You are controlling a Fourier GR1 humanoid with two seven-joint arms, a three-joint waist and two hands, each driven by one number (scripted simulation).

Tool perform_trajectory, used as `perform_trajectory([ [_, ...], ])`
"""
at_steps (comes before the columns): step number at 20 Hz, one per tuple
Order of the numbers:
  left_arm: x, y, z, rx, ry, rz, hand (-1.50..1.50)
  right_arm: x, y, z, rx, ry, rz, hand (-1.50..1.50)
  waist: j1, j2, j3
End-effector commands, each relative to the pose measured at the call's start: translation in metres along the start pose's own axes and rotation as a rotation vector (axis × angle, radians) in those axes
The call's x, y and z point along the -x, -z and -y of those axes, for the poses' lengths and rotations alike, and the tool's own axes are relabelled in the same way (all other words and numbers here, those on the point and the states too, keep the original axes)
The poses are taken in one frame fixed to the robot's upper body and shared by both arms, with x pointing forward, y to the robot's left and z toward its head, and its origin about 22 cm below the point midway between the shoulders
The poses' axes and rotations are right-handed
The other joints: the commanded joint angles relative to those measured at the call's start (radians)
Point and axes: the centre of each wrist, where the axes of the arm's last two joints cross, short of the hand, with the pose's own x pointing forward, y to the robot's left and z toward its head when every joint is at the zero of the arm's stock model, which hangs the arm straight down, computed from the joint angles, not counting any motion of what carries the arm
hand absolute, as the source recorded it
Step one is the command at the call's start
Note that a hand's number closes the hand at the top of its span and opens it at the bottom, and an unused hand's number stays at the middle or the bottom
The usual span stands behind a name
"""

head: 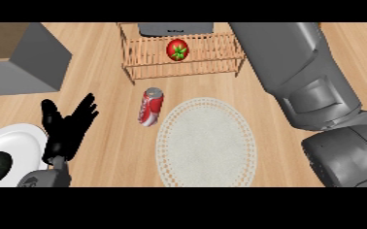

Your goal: Pick the tomato from the placemat and place it in the tiered shelf

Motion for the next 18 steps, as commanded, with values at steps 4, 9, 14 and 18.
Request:
perform_trajectory([
  [4, 0.006, 0.000, -0.005, 0.008, -0.001, 0.013, 0.00, 0.002, 0.008, 0.021, 0.064, 0.301, -0.052, -1.50, 0.004, 0.001, 0.000],
  [9, 0.019, 0.000, -0.018, -0.025, 0.006, -0.026, 0.00, -0.004, 0.013, 0.050, 0.258, 0.319, -0.038, -1.50, -0.013, -0.005, -0.001],
  [14, 0.000, -0.001, -0.010, -0.037, -0.007, -0.002, 0.00, 0.011, 0.021, 0.081, 0.407, 0.314, -0.121, -1.50, -0.027, -0.013, 0.000],
  [18, 0.011, -0.009, 0.005, -0.028, -0.013, -0.014, 0.00, 0.029, 0.027, 0.146, 0.483, 0.384, -0.173, -1.50, -0.040, -0.018, 0.001],
])
